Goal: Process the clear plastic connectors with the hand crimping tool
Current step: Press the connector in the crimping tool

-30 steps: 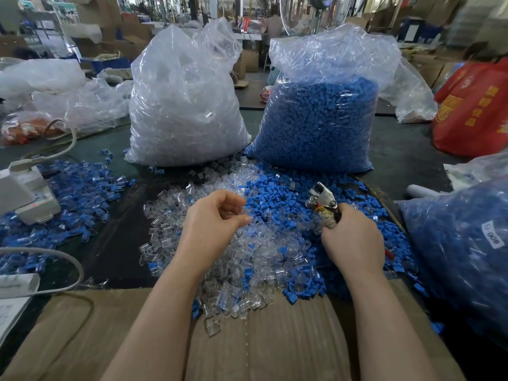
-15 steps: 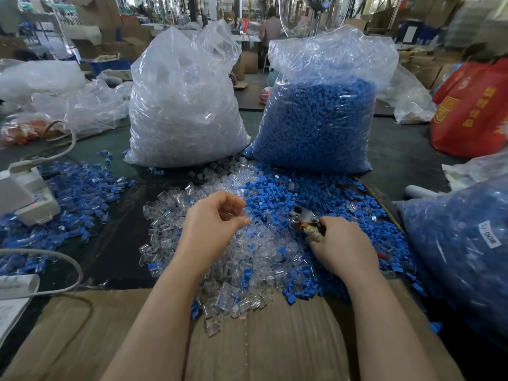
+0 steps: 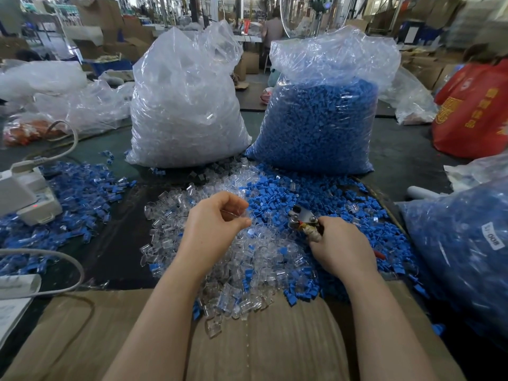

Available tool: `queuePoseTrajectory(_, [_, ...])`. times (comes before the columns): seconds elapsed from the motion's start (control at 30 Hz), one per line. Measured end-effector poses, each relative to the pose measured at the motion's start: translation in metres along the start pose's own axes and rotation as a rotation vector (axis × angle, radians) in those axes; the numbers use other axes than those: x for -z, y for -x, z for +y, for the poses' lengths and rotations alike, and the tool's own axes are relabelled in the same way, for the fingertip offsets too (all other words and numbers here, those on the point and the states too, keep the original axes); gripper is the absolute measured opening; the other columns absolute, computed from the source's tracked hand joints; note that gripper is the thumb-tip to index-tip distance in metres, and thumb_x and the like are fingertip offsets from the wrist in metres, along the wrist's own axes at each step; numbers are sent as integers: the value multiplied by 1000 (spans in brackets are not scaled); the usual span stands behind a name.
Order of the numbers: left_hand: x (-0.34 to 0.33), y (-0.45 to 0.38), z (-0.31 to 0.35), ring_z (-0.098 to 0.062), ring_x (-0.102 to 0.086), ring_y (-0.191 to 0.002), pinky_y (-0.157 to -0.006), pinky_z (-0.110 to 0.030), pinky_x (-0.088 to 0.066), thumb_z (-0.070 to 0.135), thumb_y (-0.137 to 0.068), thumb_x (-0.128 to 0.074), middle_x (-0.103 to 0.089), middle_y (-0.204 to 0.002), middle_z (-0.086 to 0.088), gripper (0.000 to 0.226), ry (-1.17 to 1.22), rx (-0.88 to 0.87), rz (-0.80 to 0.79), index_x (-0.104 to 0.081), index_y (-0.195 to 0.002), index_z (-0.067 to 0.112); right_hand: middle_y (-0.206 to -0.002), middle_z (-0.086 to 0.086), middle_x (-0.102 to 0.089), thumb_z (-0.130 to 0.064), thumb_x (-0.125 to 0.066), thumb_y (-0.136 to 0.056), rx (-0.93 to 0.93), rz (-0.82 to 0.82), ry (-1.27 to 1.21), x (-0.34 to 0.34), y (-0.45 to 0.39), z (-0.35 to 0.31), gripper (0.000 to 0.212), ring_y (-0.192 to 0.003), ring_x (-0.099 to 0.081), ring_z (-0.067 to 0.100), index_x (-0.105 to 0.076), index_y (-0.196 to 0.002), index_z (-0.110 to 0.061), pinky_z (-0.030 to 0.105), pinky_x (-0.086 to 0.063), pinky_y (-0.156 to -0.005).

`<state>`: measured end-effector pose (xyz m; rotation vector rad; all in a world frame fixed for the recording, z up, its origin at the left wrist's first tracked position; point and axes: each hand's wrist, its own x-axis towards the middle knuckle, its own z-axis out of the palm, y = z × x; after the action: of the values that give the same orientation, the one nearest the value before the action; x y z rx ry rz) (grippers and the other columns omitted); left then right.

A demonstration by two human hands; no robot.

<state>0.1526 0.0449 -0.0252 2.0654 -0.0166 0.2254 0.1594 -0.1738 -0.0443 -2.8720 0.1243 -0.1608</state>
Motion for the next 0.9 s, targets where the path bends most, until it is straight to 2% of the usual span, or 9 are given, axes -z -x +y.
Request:
queuePoseTrajectory(0.17, [0, 1, 1, 0, -66, -69, -60, -12, -48, 16, -79, -82, -71, -80, 11, 23, 3, 3, 1, -67, -86, 33, -70, -8, -48, -34, -59, -90, -14, 22, -11, -3, 0, 1, 17, -67, -50, 22, -48, -79, -26, 34, -38, -60])
queuePoseTrajectory(0.33, [1, 2, 2, 0, -66, -69, -60, -12, -51, 16, -79, -82, -71, -79, 13, 21, 27, 3, 13, -67, -84, 31, -73, -7, -56, -45, -60, -90, -42, 50, -114, 0, 1, -2, 23, -69, -54, 18, -52, -80, -26, 34, -43, -61])
queuePoseTrajectory(0.4, [0, 2, 5, -5, -68, -72, -66, -19, -55, 16, -80, -81, -72, -81, 12, 20, 58, -3, 8, -67, -85, 29, -76, -8, -61, -46, -62, -88, -23, 83, -277, 4, 2, -5, 23, -71, -56, 18, -54, -81, -26, 37, -48, -64])
queuePoseTrajectory(0.47, [-2, 4, 9, -11, -70, -77, -72, -24, -58, 14, -82, -79, -73, -82, 10, 17, 111, -16, -12, -67, -86, 26, -78, -13, -65, -42, -70, -86, 24, 100, -527, 8, 4, -10, 15, -74, -60, 13, -58, -82, -33, 35, -50, -66])
queuePoseTrajectory(0.53, [-4, 6, 15, -7, -70, -76, -72, -19, -57, 13, -83, -77, -74, -82, 10, 16, 168, -32, -50, -70, -87, 26, -74, -17, -67, -35, -76, -83, 74, 85, -737, 11, 8, -18, 16, -71, -61, 3, -61, -79, -40, 28, -46, -62])
queuePoseTrajectory(0.6, [-7, 7, 20, -1, -69, -74, -69, -13, -54, 12, -84, -77, -74, -81, 12, 16, 213, -35, -85, -74, -87, 27, -74, -20, -68, -29, -78, -83, 128, 60, -826, 12, 10, -23, 20, -69, -61, -1, -63, -79, -42, 21, -43, -61])
queuePoseTrajectory(0.67, [-10, 8, 24, -2, -69, -76, -70, -12, -54, 11, -83, -77, -74, -81, 12, 16, 245, -29, -108, -75, -87, 27, -77, -20, -68, -28, -78, -83, 173, 51, -841, 11, 11, -26, 17, -70, -62, 2, -65, -83, -40, 24, -45, -63])
queuePoseTrajectory(0.8, [-13, 8, 25, -3, -69, -76, -68, -11, -52, 11, -82, -78, -75, -81, 8, 12, 265, -21, -115, -76, -88, 20, -78, -10, -69, -30, -78, -82, 228, 74, -771, 8, 12, -31, 14, -74, -64, 12, -70, -93, -26, 42, -54, -68])
queuePoseTrajectory(0.9, [-14, 8, 24, -7, -69, -77, -69, -15, -54, 11, -83, -77, -75, -80, 5, 9, 245, -19, -117, -76, -88, 18, -79, -9, -69, -30, -77, -82, 249, 80, -722, 6, 12, -31, 15, -75, -64, 13, -69, -92, -23, 45, -54, -70])
